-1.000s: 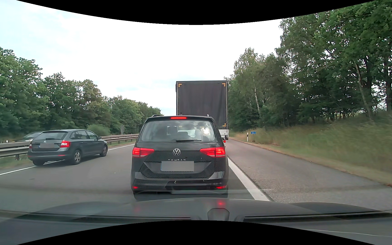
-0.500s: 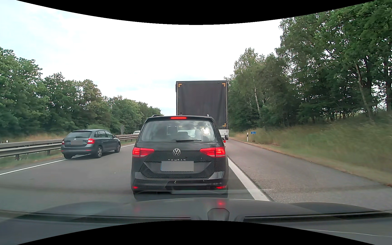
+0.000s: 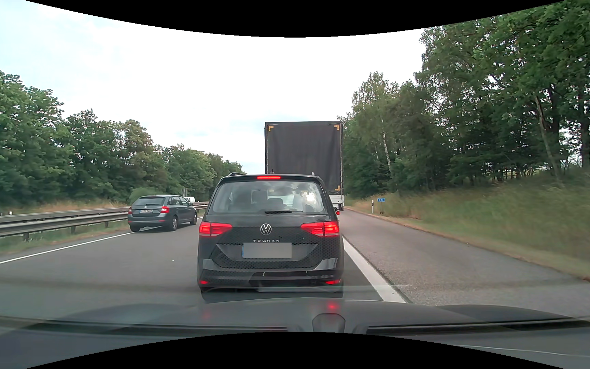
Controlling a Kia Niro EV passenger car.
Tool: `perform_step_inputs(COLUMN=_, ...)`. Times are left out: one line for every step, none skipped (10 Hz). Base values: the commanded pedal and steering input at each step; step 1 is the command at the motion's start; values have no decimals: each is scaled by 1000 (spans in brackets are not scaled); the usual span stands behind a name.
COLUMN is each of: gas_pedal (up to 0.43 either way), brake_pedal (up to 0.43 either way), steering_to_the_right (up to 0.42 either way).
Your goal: Follow the waypoints while adhering to traffic rules and regulations
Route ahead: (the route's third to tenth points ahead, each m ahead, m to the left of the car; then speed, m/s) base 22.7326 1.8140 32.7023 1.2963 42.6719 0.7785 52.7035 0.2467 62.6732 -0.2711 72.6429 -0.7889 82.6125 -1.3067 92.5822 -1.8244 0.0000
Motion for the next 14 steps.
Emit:
perform_step_inputs(gas_pedal=0, brake_pedal=244, steering_to_the_right=0)
perform_step_inputs(gas_pedal=0, brake_pedal=244, steering_to_the_right=0)
perform_step_inputs(gas_pedal=0, brake_pedal=244, steering_to_the_right=0)
perform_step_inputs(gas_pedal=0, brake_pedal=244, steering_to_the_right=0)
perform_step_inputs(gas_pedal=0, brake_pedal=244, steering_to_the_right=0)
perform_step_inputs(gas_pedal=0, brake_pedal=244, steering_to_the_right=0)
perform_step_inputs(gas_pedal=0, brake_pedal=244, steering_to_the_right=0)
perform_step_inputs(gas_pedal=0, brake_pedal=244, steering_to_the_right=0)
perform_step_inputs(gas_pedal=0, brake_pedal=244, steering_to_the_right=0)
perform_step_inputs(gas_pedal=0, brake_pedal=244, steering_to_the_right=0)
perform_step_inputs(gas_pedal=0, brake_pedal=244, steering_to_the_right=0)
perform_step_inputs(gas_pedal=0, brake_pedal=244, steering_to_the_right=0)
perform_step_inputs(gas_pedal=0, brake_pedal=244, steering_to_the_right=0)
perform_step_inputs(gas_pedal=0, brake_pedal=244, steering_to_the_right=0)
